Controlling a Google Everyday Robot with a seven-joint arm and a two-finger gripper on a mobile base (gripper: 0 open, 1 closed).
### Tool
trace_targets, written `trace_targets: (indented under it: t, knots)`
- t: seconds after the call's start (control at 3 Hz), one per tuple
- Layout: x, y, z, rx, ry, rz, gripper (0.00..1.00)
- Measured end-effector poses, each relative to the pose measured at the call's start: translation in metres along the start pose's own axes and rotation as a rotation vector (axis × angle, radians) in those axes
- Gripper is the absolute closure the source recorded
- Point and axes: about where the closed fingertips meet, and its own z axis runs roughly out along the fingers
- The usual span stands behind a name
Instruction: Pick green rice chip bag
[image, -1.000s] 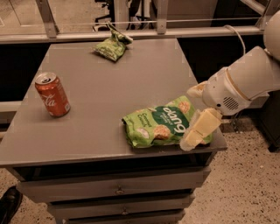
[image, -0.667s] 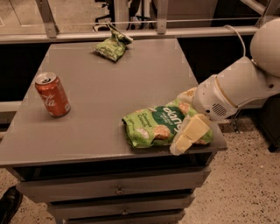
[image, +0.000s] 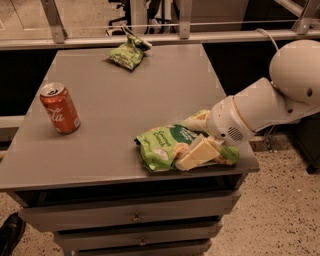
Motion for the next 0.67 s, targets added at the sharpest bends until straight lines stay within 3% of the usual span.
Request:
trace_targets:
  t: [0.33,0.67]
  knots:
    - [-0.011,-0.005,-0.008,0.019,-0.024,-0.019,0.78]
    - [-0.03,-0.016,-0.028,0.063,-0.047,-0.07,1.0]
